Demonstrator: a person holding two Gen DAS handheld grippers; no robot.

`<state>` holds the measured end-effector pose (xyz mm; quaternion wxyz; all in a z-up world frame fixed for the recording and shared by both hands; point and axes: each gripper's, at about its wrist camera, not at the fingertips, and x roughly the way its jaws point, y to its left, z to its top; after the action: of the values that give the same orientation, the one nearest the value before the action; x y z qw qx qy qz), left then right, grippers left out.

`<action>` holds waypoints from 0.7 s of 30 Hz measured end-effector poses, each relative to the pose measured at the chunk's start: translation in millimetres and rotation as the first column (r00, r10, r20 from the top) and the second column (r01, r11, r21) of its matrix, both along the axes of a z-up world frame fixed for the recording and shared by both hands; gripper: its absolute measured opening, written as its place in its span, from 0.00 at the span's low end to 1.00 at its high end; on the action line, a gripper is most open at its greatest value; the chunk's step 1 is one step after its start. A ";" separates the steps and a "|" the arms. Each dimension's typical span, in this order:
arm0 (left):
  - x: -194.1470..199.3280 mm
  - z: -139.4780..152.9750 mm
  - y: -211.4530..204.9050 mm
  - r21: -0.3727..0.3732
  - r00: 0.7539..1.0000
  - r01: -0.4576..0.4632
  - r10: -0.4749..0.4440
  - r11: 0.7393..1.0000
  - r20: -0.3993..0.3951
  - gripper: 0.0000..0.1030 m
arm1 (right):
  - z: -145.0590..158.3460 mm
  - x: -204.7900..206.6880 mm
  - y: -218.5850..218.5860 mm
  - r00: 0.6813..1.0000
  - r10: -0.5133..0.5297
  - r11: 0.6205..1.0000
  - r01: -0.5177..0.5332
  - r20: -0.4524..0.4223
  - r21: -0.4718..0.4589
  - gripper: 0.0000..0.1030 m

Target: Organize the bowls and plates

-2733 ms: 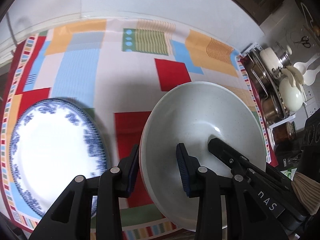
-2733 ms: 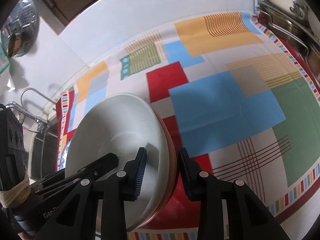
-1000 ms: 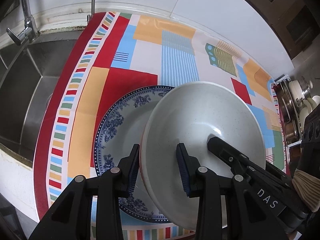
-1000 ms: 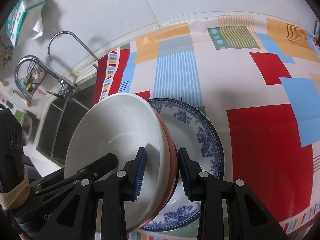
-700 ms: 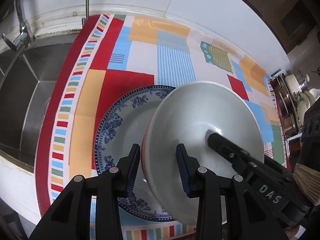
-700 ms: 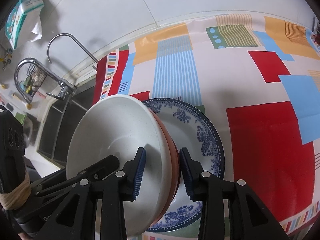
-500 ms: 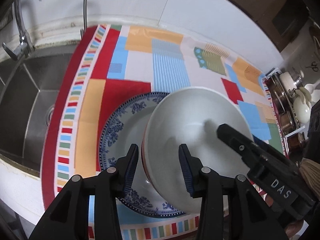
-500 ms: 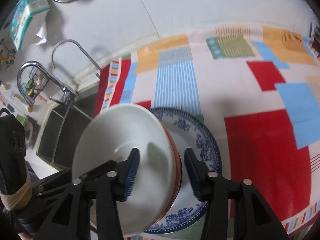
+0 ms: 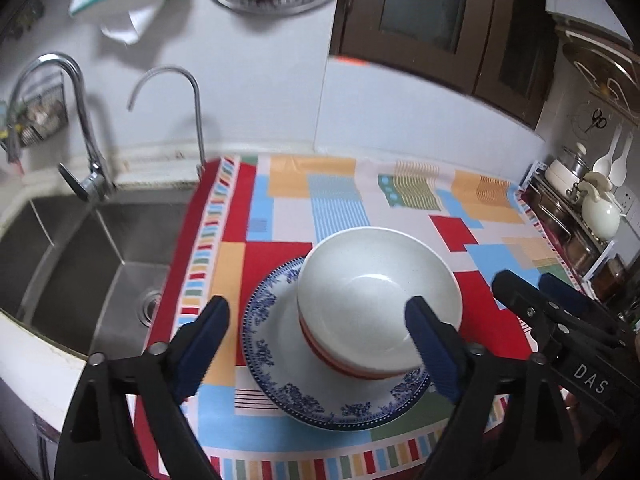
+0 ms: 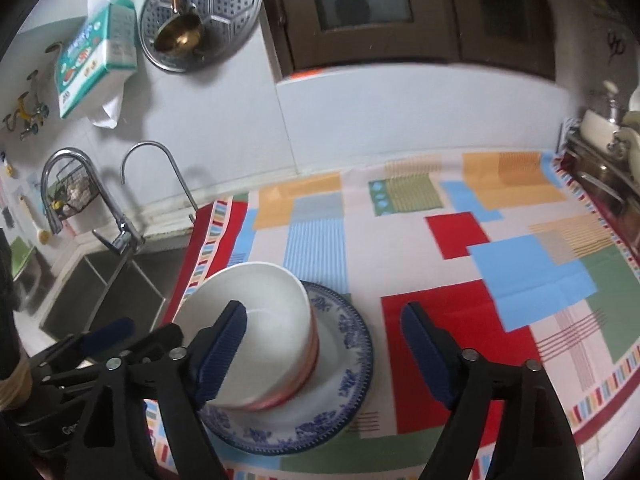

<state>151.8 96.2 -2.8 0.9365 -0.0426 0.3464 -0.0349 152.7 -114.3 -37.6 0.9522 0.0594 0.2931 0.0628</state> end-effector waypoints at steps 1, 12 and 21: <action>-5.4 1.0 -1.4 0.010 1.000 -0.007 0.007 1.000 0.015 0.91 | -0.1 -4.7 -2.3 1.000 -0.004 1.000 0.004 0.007 -0.008 0.80; -76.6 11.5 -30.5 0.114 0.987 -0.088 0.071 0.990 0.142 0.97 | -2.0 -73.1 -34.6 0.996 -0.025 0.998 0.030 0.090 -0.056 0.86; -147.9 16.5 -50.4 0.126 0.979 -0.109 0.084 0.986 0.186 0.99 | 1.7 -136.6 -57.6 0.991 -0.012 0.996 0.024 0.133 -0.084 0.89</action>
<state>3.9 45.8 13.7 0.9652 0.0075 0.2595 0.0305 16.1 -171.9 -35.9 0.9717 0.0171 0.2311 0.0454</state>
